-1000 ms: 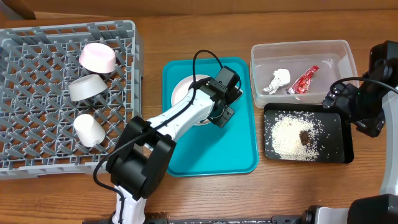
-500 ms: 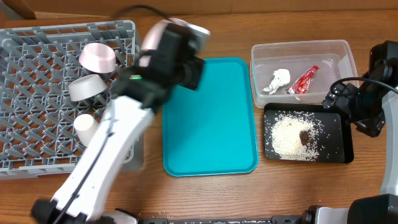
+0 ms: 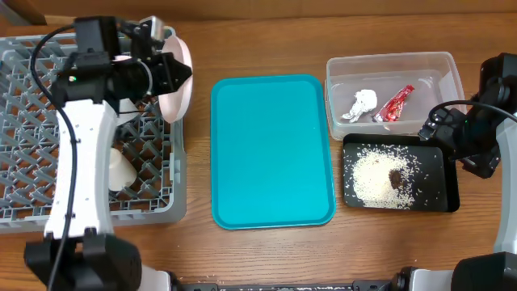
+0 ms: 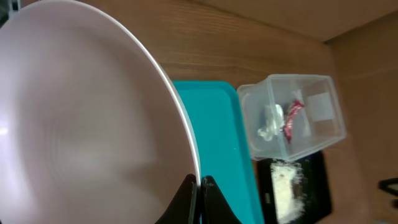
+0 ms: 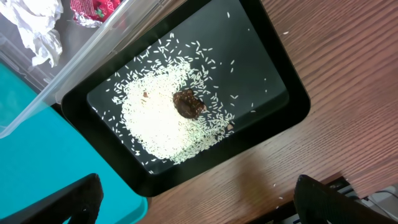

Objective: Sort waste into correct bins and load items into the dishwasher

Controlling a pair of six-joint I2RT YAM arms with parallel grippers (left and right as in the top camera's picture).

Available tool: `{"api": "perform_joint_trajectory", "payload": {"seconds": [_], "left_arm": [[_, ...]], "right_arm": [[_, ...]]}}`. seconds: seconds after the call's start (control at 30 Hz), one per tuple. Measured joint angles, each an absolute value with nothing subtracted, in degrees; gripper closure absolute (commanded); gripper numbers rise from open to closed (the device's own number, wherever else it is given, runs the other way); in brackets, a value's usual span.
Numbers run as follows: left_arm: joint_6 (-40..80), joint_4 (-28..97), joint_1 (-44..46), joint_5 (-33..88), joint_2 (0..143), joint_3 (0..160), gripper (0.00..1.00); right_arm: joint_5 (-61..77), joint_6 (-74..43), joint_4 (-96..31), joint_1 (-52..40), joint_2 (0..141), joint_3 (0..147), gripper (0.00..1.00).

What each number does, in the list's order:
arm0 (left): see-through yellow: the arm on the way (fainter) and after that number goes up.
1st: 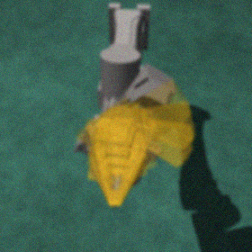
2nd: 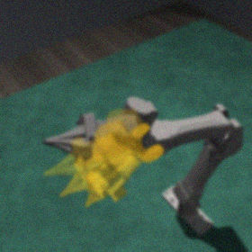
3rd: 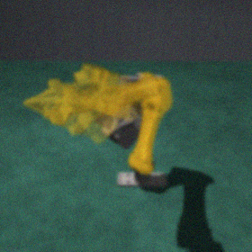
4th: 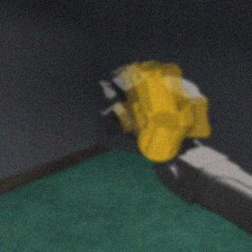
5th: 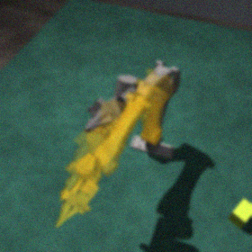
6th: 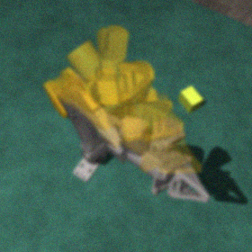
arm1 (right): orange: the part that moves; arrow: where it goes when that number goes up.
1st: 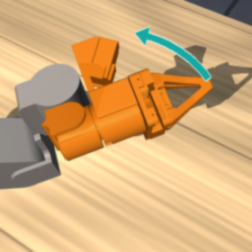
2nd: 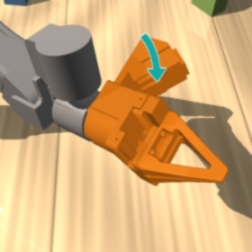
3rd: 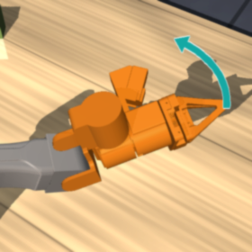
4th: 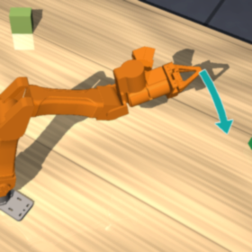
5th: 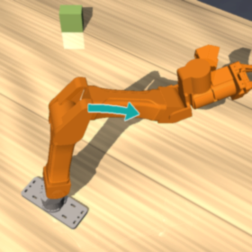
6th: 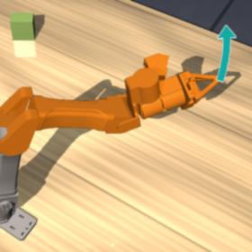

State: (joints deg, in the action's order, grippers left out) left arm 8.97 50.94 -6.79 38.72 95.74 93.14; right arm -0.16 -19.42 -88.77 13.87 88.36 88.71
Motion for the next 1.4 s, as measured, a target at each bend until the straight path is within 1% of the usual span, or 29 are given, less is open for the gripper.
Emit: {"api": "perform_joint_trajectory", "payload": {"seconds": [0.1,0.13,0.17,0.2,0.23,0.27,0.3,0.47,0.57,0.7,0.8,0.9,1.03,1.1,1.2,1.3,1.4], "left_arm": [[8.9,51.1,-10.4,43.7,99.3,93.1,0.96],[8.9,51.1,-11.4,45.1,100.3,93.1,0.91],[8.9,51.1,-12.2,46.0,101.1,93.1,0.69],[8.9,51.1,-12.9,46.7,101.7,93.1,0.32],[8.6,51.1,-14.1,47.6,102.5,93.1,0.18],[8.6,51.2,-14.6,48.0,102.8,93.1,0.07],[8.6,51.3,-15.6,48.8,103.1,93.1,0.00],[8.9,51.9,-17.8,51.1,103.0,93.1,0.00],[8.9,54.3,-17.7,48.1,101.6,93.1,0.00],[9.1,60.0,-17.2,36.0,94.7,93.0,0.00],[10.1,64.0,-16.2,26.7,88.8,93.0,0.00],[10.8,68.6,-13.1,16.6,84.2,93.2,0.00],[11.0,77.0,-7.9,5.7,83.7,93.1,0.00],[11.1,78.8,-7.2,3.7,83.9,93.0,0.00],[11.1,81.8,-7.2,2.0,83.8,91.8,0.00],[11.0,81.1,-7.2,1.7,81.7,86.8,0.00],[10.5,73.1,-6.3,1.5,71.2,77.4,0.00]], "right_arm": [[-0.2,-19.5,-88.8,13.9,88.4,88.7,0.00],[-0.2,-19.4,-88.8,13.9,88.4,88.7,0.00],[-0.2,-19.4,-88.8,13.9,88.4,88.7,0.00],[-0.2,-19.4,-88.8,13.9,88.4,88.7,0.00],[-0.2,-19.4,-88.8,13.9,88.4,88.7,0.00],[-0.2,-19.4,-88.8,13.9,88.4,88.7,0.00],[-0.2,-19.4,-88.8,13.9,88.4,88.7,0.00],[-0.2,-19.4,-88.6,13.9,88.4,88.7,0.00],[-0.2,-19.1,-88.9,13.9,88.4,88.7,0.00],[1.0,-17.0,-89.1,13.8,88.4,88.7,0.00],[6.1,-12.9,-85.6,13.3,88.4,88.7,0.00],[14.2,-8.3,-77.5,9.6,88.4,88.6,0.00],[20.1,-5.7,-64.6,2.0,88.4,88.6,0.00],[20.3,-5.5,-65.2,0.8,88.4,88.6,0.00],[18.0,-6.0,-69.9,0.7,88.4,88.6,0.00],[14.8,-6.1,-71.5,0.7,88.0,88.3,0.00],[13.1,-6.2,-66.8,0.7,82.1,83.1,0.00]]}}
